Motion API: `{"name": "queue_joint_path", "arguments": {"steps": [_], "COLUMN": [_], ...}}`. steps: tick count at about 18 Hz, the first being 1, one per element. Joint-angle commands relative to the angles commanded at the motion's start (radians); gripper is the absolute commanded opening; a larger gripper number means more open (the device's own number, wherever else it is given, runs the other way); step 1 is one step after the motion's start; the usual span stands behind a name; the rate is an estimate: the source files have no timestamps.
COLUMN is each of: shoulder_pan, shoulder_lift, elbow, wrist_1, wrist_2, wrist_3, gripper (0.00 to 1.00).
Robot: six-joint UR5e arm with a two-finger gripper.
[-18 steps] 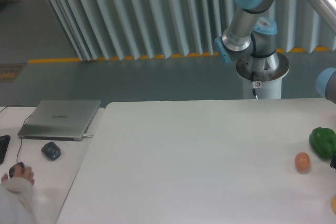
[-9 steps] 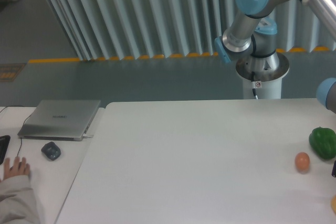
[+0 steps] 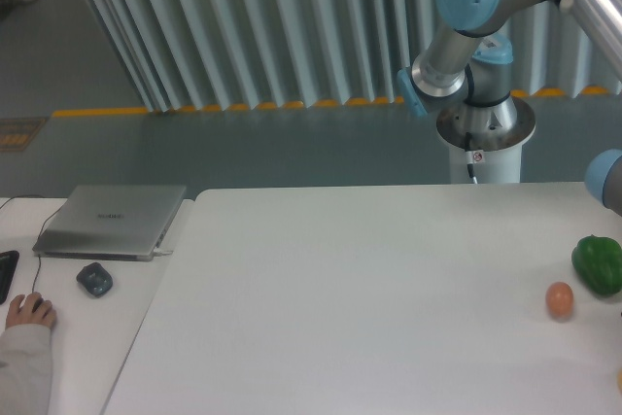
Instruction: Place the triangular bread in the basket
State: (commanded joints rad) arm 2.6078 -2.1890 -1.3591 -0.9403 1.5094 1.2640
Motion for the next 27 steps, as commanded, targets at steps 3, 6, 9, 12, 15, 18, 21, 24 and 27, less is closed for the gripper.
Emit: {"name": "queue_joint_path", "arguments": {"steps": [3,6,9,12,15,18,21,24,27], "shoulder_pan": [0.002,0.04,0.099,0.19,0.231,0.265,0.287,0.29,0.285], "shoulder_lift": [0.029,0.141,0.204,0.222,0.19,0.118,0.077,0.08,0.092], "elbow": [0.002,-0.035,-0.054,-0.014,0.008,0.037,0.095,0.094,0.078], "wrist_1": [-0.003,-0.066,-0.152,-0.236,-0.219,-0.128,-0.1,-0.098,-0.089], "wrist_2": [-0.006,-0.046,-0.038,-0.046,-0.046,-0.043,-0.041,-0.041,-0.041], "wrist_3": [0.005,0.015,0.148,0.274,0.343,0.37,0.364,0.357,0.367], "gripper": [0.0,0.0,0.0,0.0,0.0,0.0,0.0,0.51,1.0]}}
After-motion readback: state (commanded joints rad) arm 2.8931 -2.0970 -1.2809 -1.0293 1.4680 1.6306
